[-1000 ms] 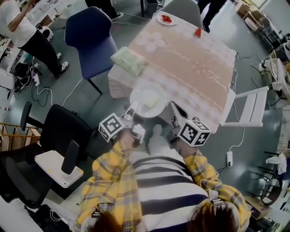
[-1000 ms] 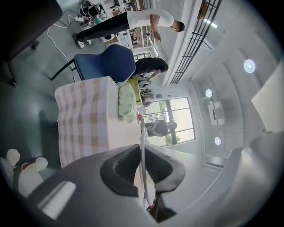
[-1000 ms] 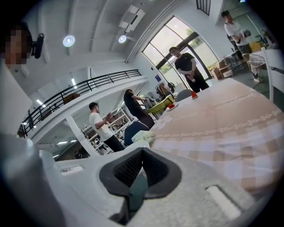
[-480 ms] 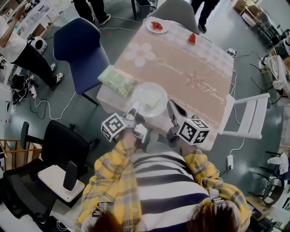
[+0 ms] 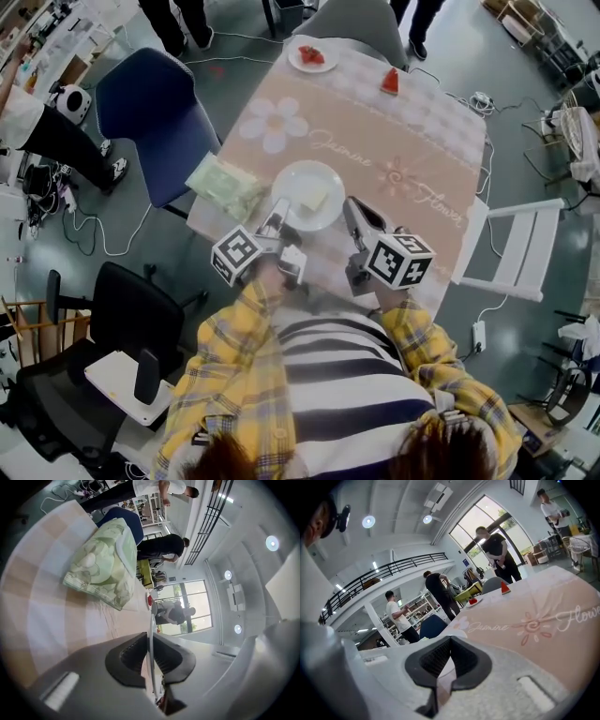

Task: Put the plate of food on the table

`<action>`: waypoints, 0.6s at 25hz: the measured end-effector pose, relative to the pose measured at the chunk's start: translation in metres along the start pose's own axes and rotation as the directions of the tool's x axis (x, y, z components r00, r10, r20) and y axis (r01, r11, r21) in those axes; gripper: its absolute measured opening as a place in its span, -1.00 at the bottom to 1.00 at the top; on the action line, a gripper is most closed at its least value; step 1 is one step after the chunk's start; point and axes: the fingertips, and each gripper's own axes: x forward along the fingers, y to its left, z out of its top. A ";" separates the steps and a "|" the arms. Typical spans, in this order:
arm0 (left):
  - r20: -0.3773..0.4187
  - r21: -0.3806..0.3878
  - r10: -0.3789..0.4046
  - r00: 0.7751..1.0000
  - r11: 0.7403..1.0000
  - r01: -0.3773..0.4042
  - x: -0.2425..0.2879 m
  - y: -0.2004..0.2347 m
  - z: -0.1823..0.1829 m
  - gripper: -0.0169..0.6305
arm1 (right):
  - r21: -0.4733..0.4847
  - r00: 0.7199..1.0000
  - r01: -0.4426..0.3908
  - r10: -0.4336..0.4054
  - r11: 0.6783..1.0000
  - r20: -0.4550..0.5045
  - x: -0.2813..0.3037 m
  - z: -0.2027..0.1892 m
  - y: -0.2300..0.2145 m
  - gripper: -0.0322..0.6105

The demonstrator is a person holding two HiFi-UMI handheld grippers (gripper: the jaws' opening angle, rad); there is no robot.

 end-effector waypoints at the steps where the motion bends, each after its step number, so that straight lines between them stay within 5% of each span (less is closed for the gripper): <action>1: -0.001 -0.002 0.006 1.000 1.000 -0.006 0.004 0.000 0.000 -0.91 | 0.002 1.000 0.001 -0.001 1.000 -0.001 0.002 0.001 -0.001 -0.91; 15: -0.018 0.029 0.062 0.998 0.998 -0.061 0.066 -0.004 0.019 -0.91 | 0.006 0.996 0.090 -0.090 0.996 -0.011 0.044 0.023 -0.032 -0.91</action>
